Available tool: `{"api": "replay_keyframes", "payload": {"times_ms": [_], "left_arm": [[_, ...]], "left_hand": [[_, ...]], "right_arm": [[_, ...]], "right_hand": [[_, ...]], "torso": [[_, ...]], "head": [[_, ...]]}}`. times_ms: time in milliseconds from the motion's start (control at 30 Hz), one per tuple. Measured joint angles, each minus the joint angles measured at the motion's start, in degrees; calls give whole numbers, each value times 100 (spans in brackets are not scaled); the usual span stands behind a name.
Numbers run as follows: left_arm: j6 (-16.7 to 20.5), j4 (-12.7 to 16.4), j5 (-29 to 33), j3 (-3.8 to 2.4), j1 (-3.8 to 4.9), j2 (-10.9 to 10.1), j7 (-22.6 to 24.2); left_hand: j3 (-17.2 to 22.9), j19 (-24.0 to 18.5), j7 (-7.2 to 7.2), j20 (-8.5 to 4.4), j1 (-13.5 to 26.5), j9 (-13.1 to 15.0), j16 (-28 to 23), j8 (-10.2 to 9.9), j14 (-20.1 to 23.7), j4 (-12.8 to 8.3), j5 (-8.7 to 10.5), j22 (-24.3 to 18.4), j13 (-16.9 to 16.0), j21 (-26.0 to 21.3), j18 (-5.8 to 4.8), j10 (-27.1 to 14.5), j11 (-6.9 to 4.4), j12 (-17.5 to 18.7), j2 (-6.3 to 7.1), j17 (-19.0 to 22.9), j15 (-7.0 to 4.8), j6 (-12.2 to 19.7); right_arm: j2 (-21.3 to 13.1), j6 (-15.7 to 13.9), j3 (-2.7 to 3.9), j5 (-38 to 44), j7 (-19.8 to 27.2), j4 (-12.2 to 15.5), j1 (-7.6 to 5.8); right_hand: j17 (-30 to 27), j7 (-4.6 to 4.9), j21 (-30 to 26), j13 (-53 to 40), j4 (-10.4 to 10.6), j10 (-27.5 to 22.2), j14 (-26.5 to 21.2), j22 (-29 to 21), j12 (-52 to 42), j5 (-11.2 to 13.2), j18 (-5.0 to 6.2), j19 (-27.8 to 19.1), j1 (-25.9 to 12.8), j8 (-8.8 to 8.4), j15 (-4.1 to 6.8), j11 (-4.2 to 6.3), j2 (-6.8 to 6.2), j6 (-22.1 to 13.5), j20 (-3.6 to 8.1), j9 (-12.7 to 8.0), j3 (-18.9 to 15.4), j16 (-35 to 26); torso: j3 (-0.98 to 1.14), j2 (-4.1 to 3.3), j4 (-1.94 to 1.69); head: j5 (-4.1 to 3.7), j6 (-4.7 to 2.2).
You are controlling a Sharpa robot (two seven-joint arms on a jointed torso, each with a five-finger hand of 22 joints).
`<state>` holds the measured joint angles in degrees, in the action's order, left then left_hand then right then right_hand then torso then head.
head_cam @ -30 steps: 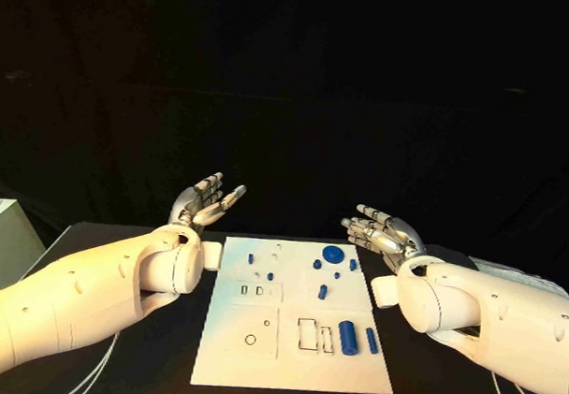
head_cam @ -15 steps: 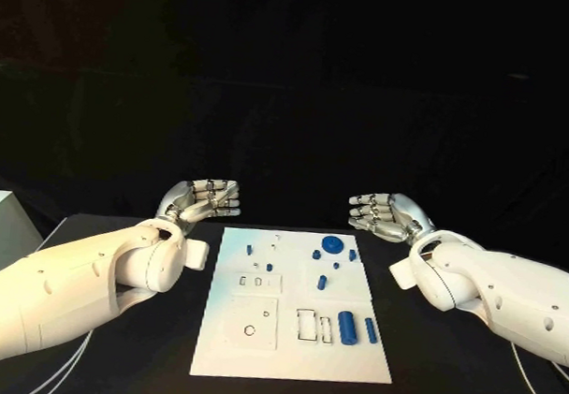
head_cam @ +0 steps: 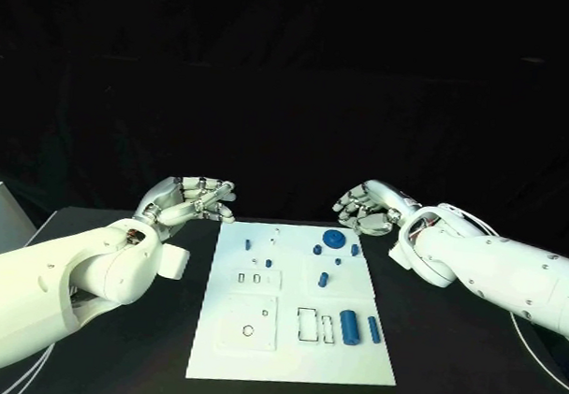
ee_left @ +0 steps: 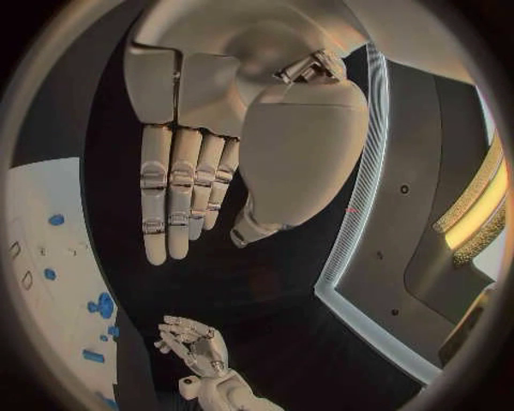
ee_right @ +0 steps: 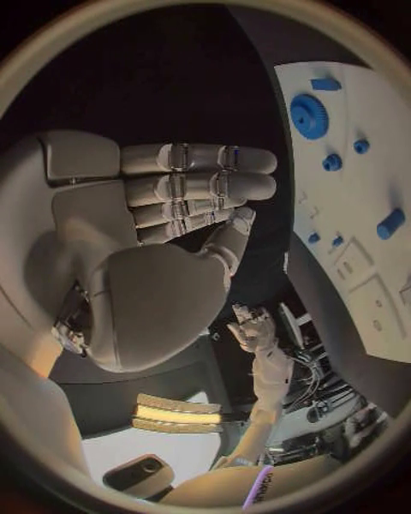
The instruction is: Assemble the parts on the task board
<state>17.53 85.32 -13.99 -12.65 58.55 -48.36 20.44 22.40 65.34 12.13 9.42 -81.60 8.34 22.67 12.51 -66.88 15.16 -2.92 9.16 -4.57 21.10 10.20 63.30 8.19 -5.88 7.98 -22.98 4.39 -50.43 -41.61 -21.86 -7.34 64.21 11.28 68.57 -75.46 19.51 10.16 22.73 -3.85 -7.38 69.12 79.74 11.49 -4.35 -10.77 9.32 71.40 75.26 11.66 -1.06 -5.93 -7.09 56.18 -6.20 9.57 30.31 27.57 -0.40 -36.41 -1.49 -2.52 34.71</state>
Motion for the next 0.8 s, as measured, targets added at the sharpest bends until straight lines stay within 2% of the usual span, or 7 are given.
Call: {"api": "replay_keyframes", "payload": {"times_ms": [200,233,267,300,400,600,800], "left_arm": [[-96,331,-44,-81,-2,-186,-45],[-106,382,-48,-93,-2,-216,-51],[-118,446,-53,-107,-2,-256,-58],[-126,490,-57,-114,-2,-282,-63],[-155,602,-75,-134,-2,-343,-83],[-212,705,-116,-153,-6,-379,-114],[-252,746,-153,-162,-15,-394,-135]], "left_hand": [[139,183,1,-61,83,28,743,0,253,-66,0,381,-4,661,-1,-1,0,123,83,-809,-38,1],[166,154,1,-61,83,38,965,0,358,-87,0,509,-13,857,-2,0,0,123,83,-1014,-40,1],[197,127,1,-73,105,41,1090,0,413,-87,0,586,-16,979,-1,0,0,145,105,-1123,-41,1],[212,98,2,-102,114,46,1226,0,458,-101,0,682,-16,1130,-1,0,0,145,114,-1235,-41,2],[228,55,2,-83,114,52,1403,0,503,-117,1,831,-16,1363,-1,-50,5,145,114,-1375,-39,2],[260,-27,2,-79,143,62,1565,0,550,-117,1,1002,-16,1622,-2,-54,9,171,143,-1486,-31,3],[276,-78,3,-68,143,67,1595,0,579,-134,1,1087,-16,1746,-1,-96,10,171,143,-1518,-41,4]], "right_arm": [[53,179,3,1068,-439,28,-97],[65,200,3,1212,-514,34,-106],[84,225,3,1388,-608,39,-116],[99,242,2,1520,-682,42,-122],[150,283,-4,1921,-922,43,-129],[207,334,-21,2514,-1302,53,-132],[266,400,-34,2824,-1542,45,-95]], "right_hand": [[2422,-42,1757,0,188,39,406,1665,26,-190,-7,912,-194,-170,104,40,-331,42,161,92,226,2691],[3491,-46,2491,0,270,1,426,2413,54,-321,-121,1104,-268,-241,125,71,-485,38,209,152,375,3588],[4102,-65,2894,1,315,-77,430,2787,71,-391,-195,1188,-312,-283,129,78,-568,19,231,193,463,4334],[4437,-65,3116,1,349,-152,430,2996,72,-428,-225,1224,-349,-293,128,73,-606,17,232,221,511,4738],[4618,-99,3134,7,368,-385,430,2952,72,-433,-225,1232,-364,-327,129,54,-680,-19,240,261,529,4971],[4659,-103,3095,7,368,-476,429,2882,72,-384,-225,1232,-362,-327,128,61,-680,-23,240,288,529,5015],[4753,-149,2974,-8,449,-506,429,2716,72,-287,-225,1232,-399,-326,128,90,-717,23,240,334,448,5110]], "torso": [[-37,-147,-108],[-43,-167,-121],[-47,-187,-134],[-55,-214,-154],[-74,-270,-207],[-105,-354,-298],[-120,-425,-349]], "head": [[-97,-25],[-110,-27],[-125,-29],[-146,-30],[-194,-30],[-271,-27],[-332,-40]]}}
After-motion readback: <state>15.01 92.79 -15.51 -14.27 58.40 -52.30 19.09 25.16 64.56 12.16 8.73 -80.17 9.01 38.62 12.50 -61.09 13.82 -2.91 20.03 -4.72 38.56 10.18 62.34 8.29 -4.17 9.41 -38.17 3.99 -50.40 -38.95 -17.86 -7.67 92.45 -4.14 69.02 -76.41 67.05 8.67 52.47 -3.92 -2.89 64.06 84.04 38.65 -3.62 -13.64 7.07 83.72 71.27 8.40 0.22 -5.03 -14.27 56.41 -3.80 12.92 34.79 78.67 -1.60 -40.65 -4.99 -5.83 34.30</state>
